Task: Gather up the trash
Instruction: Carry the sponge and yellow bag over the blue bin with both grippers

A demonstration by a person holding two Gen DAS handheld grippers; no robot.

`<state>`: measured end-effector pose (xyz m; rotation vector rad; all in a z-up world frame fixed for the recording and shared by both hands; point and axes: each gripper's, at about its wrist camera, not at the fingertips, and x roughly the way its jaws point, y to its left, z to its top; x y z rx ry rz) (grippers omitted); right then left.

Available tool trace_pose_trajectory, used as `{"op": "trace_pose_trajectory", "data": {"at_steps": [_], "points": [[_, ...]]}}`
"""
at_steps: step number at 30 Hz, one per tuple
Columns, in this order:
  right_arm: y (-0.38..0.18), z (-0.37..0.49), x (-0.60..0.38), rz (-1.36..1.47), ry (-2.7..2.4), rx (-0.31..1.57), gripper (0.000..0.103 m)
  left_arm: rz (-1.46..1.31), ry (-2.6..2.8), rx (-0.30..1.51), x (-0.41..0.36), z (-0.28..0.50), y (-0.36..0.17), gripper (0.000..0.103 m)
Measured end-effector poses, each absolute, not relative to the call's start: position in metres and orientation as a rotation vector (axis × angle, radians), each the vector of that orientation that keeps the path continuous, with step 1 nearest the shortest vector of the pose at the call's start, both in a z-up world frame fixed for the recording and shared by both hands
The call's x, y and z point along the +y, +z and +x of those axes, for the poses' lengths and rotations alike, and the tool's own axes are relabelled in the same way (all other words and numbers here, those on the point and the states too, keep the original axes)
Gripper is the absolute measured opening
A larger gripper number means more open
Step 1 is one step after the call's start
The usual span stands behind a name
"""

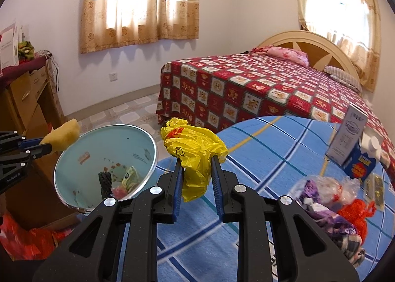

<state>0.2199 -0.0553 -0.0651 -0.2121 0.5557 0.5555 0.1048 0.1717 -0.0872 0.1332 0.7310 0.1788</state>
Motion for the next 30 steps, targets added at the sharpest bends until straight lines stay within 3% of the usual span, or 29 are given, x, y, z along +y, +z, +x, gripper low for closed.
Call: {"op": "trace_pose_trajectory", "data": {"at_steps": [30], "points": [[-0.071,0.210,-0.007,-0.284,0.644,0.547,0.023,0.110,0.248,0.710,0.197,0.102,-0.081,0.014]]}}
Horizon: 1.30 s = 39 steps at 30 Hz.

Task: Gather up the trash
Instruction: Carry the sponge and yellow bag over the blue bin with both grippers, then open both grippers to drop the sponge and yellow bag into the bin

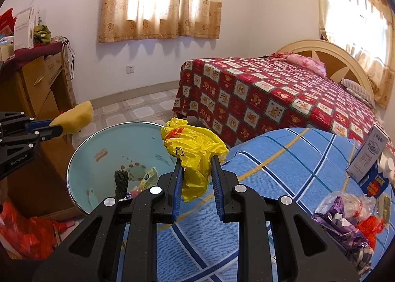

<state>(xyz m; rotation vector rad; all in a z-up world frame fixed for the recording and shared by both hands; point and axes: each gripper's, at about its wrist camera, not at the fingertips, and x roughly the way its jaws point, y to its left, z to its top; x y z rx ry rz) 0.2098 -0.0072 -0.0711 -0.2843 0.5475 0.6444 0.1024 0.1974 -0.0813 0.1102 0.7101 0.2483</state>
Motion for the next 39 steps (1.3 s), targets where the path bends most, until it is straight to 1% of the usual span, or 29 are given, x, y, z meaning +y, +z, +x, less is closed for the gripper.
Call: {"op": "trace_pose_trajectory", "data": {"at_steps": [39], "points": [[-0.071,0.201,0.011,-0.315,0.670,0.545,0.023,0.100,0.247,0.705,0.198,0.103,-0.079,0.014]]}}
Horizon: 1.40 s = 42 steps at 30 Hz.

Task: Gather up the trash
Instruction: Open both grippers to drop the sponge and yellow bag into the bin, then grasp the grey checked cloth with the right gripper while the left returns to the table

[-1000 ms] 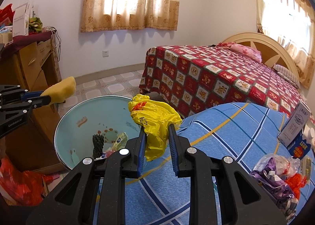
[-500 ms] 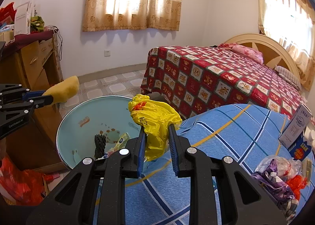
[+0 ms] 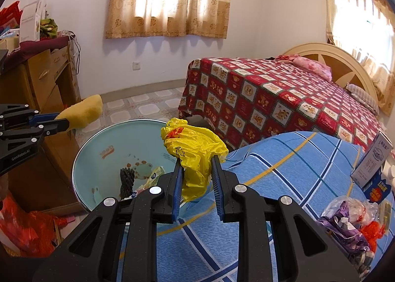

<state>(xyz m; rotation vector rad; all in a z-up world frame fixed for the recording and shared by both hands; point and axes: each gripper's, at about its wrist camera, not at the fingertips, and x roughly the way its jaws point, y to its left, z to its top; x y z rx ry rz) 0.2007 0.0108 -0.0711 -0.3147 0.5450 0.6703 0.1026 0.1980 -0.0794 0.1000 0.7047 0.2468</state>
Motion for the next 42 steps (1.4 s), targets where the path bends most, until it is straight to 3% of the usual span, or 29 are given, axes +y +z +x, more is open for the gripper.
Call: {"op": "trace_pose_trajectory", "data": {"at_steps": [6,7,8,10,16,21,34,42], "points": [[-0.073,0.197,0.017,-0.323,0.704,0.555,0.027,0.095,0.212,0.710,0.185,0.104,-0.081,0.017],[-0.073,0.197,0.017,-0.324,0.708,0.557,0.032,0.090,0.199,0.709,0.182,0.104,-0.082,0.021],[-0.073,0.197,0.017,-0.325,0.712,0.555,0.043,0.087,0.194,0.708,0.178,0.104,-0.083,0.035],[-0.075,0.195,0.017,-0.324,0.712,0.554,0.050,0.091,0.192,0.709,0.172,0.105,-0.086,0.050],[-0.076,0.194,0.009,-0.303,0.691,0.558,0.062,0.084,0.196,0.725,0.166,0.107,-0.093,0.069],[-0.075,0.185,-0.019,-0.280,0.621,0.566,0.065,0.080,0.200,0.744,0.163,0.109,-0.101,0.076],[-0.071,0.169,-0.202,-0.165,0.189,0.613,0.068,0.139,0.119,0.796,0.122,0.111,-0.124,0.076],[-0.093,0.191,-0.253,-0.128,0.094,0.735,0.068,0.150,0.106,0.788,0.110,0.117,-0.122,0.077]]}}
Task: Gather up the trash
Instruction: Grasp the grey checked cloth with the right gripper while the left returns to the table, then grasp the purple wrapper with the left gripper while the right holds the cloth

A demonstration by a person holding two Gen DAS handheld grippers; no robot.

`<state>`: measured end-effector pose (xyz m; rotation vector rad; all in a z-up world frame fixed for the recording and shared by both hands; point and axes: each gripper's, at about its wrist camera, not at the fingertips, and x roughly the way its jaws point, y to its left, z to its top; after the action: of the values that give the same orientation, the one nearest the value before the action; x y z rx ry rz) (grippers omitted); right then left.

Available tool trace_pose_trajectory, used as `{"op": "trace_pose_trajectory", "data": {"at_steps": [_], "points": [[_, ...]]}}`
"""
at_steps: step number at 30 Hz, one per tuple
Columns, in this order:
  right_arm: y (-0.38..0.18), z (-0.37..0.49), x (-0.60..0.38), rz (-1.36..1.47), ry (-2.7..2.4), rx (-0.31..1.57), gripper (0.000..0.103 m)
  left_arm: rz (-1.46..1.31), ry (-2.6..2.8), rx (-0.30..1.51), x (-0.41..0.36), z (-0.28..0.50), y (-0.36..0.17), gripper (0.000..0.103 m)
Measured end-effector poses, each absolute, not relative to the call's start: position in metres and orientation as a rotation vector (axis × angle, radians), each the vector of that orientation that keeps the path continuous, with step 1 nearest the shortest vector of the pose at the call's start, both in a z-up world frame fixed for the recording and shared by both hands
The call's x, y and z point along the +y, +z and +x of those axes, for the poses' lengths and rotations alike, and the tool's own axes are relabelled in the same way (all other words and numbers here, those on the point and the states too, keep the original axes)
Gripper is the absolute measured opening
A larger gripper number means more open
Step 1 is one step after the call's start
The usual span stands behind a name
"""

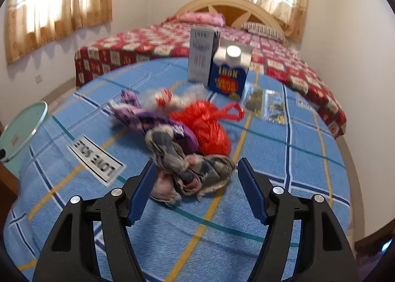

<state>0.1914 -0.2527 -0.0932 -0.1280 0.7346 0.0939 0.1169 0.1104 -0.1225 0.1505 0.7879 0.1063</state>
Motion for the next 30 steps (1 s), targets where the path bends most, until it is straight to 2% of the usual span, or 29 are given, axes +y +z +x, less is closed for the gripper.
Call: {"op": "trace_pose_trajectory", "data": {"at_steps": [4,5,6,8,11,20,30], "points": [[-0.105,0.205,-0.258,-0.105,0.113,0.813,0.067,0.151,0.097,0.780,0.105,0.120,-0.120,0.077],[-0.107,0.210,-0.258,-0.088,0.128,0.839,0.063,0.150,0.095,0.780,0.105,0.121,-0.120,0.077],[-0.109,0.210,-0.258,-0.082,0.132,0.847,0.059,0.150,0.092,0.778,0.104,0.121,-0.120,0.077],[-0.111,0.212,-0.255,-0.085,0.148,0.862,0.034,0.152,0.087,0.777,0.102,0.122,-0.120,0.077],[-0.112,0.209,-0.254,-0.076,0.175,0.860,0.023,0.154,0.078,0.775,0.099,0.123,-0.119,0.077],[-0.090,0.181,-0.265,-0.033,0.206,0.776,0.018,0.160,0.024,0.746,0.072,0.130,-0.105,0.077],[-0.082,0.168,-0.320,-0.011,0.068,0.736,0.018,0.180,-0.107,0.692,-0.007,0.154,-0.088,0.077]]}}
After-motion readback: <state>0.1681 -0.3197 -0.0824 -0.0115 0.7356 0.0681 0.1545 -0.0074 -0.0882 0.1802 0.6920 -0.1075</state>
